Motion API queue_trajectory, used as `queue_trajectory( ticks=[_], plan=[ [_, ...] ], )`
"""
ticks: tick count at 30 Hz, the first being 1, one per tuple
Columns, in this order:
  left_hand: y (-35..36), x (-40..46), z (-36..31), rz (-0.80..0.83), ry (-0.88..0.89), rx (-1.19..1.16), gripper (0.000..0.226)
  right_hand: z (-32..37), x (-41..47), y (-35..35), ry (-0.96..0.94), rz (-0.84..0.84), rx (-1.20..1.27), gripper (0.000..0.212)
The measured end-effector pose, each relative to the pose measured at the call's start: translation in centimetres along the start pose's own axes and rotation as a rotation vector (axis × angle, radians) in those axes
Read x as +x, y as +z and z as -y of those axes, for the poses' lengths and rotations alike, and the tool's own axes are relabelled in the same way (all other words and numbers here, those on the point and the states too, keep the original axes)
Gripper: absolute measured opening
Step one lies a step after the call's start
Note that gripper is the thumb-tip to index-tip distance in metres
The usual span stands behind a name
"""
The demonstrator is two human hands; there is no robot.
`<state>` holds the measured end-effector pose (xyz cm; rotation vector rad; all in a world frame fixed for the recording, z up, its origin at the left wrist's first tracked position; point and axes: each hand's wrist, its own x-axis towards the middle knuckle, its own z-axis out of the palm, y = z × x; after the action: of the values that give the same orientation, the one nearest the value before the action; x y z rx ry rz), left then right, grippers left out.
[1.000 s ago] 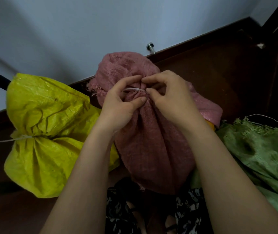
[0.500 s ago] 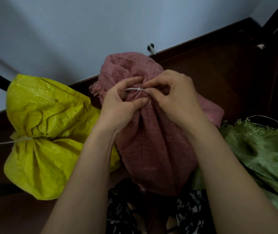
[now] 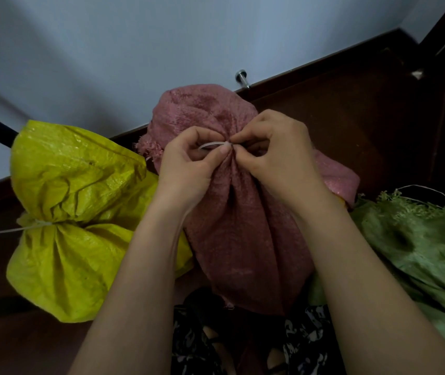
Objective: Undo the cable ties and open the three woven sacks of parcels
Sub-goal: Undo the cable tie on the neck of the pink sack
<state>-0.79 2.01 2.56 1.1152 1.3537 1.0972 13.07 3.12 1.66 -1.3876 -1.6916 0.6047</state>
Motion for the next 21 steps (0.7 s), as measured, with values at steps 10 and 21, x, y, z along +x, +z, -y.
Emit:
queue_trajectory(
  ticks=[10, 21],
  plan=[
    [0.22, 0.07, -0.02, -0.047, 0.061, -0.001, 0.013, 0.18, -0.11, 0.50, -0.111, -0.065, -0.120, 0.009],
    [0.26, -0.03, -0.35, -0.087, 0.069, -0.042, 0.013, 0.55, -0.02, 0.57, -0.107, -0.112, -0.068, 0.008]
  ],
)
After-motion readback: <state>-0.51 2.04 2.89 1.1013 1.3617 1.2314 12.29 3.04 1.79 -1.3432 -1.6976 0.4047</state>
